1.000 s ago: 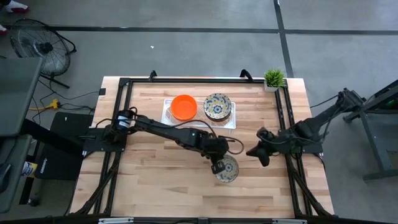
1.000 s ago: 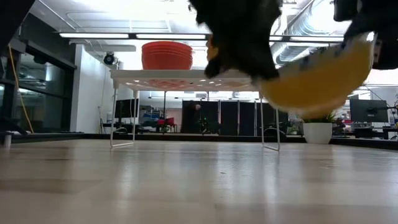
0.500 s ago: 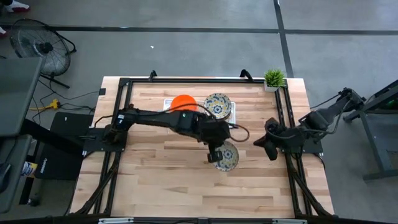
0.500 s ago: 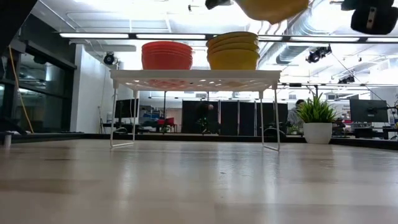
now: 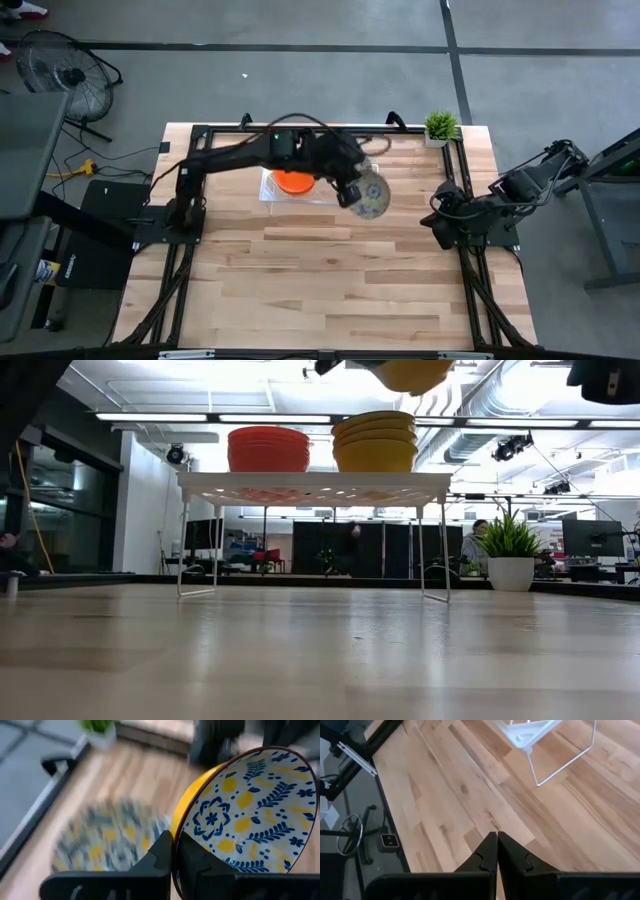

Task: Pick & Place Mini bowls
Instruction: Stack the yellow patterned bowl on top of the other yellow patterned bowls on the shelf

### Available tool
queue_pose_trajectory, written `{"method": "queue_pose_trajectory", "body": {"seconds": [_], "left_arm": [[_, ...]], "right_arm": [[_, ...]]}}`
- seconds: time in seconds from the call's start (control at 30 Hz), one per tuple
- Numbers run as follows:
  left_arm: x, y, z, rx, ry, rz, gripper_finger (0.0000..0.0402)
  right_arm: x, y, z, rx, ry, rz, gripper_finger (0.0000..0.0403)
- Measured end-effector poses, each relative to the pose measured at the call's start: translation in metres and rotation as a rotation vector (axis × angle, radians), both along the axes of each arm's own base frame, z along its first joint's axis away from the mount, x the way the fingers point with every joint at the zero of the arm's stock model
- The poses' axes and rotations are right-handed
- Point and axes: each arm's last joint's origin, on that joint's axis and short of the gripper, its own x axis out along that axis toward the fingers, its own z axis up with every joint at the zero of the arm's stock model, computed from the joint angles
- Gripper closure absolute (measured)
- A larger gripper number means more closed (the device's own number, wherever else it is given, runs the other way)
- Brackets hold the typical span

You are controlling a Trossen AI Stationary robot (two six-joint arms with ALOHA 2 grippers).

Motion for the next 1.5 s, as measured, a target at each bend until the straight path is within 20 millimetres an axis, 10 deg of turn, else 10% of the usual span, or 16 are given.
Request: {"method": "queue_pose_trajectory", "body": {"seconds": [0.57,1.5], "left_arm": [[-0.042,0.078,0.019,-0.108,0.015,0.177,0.04],[-0.041,0.105,-0.006,-0.471,0.104,0.276,0.04]], "right_arm": [[-0.016,-0.008,-0.002,-0.015,0.062,0.017,0.0403],[-0.042,-0.024,-0.005,-0.122,0.146,0.091,0.0403]]}}
